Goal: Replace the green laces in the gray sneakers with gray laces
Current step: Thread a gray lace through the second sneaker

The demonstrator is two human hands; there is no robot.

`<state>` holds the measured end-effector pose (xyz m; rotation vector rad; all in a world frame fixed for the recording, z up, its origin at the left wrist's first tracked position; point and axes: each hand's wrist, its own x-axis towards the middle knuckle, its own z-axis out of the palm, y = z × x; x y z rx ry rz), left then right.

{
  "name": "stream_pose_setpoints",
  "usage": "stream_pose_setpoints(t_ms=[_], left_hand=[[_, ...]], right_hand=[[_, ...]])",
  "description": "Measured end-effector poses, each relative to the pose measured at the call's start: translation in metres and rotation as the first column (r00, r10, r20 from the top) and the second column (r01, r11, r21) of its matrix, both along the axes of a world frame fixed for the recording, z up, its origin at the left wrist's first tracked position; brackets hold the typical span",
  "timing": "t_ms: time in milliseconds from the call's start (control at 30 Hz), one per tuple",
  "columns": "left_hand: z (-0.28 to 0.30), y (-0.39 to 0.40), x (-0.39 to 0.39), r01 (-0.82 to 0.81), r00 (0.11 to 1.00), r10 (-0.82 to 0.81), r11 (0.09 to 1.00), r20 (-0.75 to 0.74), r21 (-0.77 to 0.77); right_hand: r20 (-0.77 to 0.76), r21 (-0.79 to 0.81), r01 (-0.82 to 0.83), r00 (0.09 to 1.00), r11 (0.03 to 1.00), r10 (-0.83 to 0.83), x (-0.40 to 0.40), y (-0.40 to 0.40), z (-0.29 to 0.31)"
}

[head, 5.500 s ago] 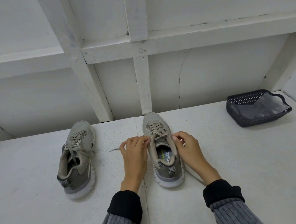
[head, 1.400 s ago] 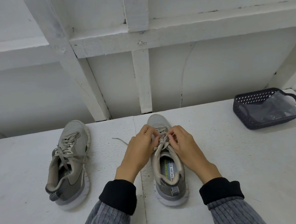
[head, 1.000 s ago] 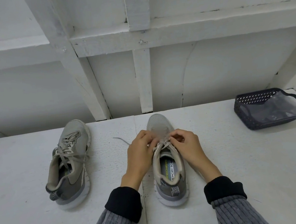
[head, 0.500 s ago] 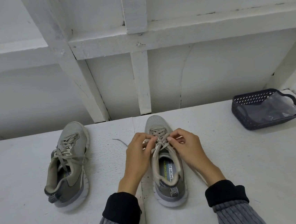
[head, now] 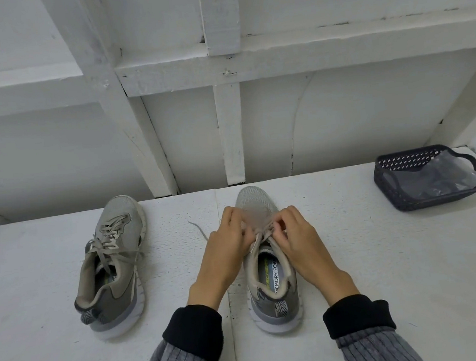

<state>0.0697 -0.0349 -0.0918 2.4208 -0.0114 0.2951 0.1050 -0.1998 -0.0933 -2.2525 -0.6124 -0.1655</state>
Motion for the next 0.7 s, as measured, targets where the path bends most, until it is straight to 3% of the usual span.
stream_pose_setpoints(t_ms=[133, 300, 367, 433, 633, 700], left_hand=[[-0.010, -0.013, -0.008, -0.160, 0.982, 0.170, 0.980, 0.078, -0.117], [-0.017, -0.003, -0.009, -0.121, 0.992, 0.128, 0.915, -0.008, -0.385], [-0.016, -0.003, -0.008, -0.118, 0.991, 0.131, 0.884, -0.003, -0.452], [-0.015, -0.007, -0.008, -0.142, 0.986, 0.166, 0.878, 0.012, -0.456], [-0.017, -0.021, -0.014, -0.249, 0.945, 0.314, 0.872, 0.090, -0.421], [-0.016, -0.024, -0.016, -0.258, 0.938, 0.328, 0.876, 0.110, -0.407]], right_hand=[[-0.046, 0.080, 0.062, 0.997, 0.995, -0.059, -0.005, 0.001, -0.004], [-0.414, 0.315, 0.134, 0.910, 0.940, 0.009, 0.004, -0.004, 0.002], [-0.457, 0.369, 0.160, 0.889, 0.916, 0.029, 0.003, -0.003, 0.002], [-0.429, 0.363, 0.184, 0.903, 0.914, -0.012, 0.002, 0.000, 0.001], [-0.087, 0.185, 0.186, 0.981, 0.965, -0.173, -0.010, 0.010, -0.003], [-0.038, 0.177, 0.194, 0.981, 0.965, -0.190, -0.015, 0.011, -0.003]])
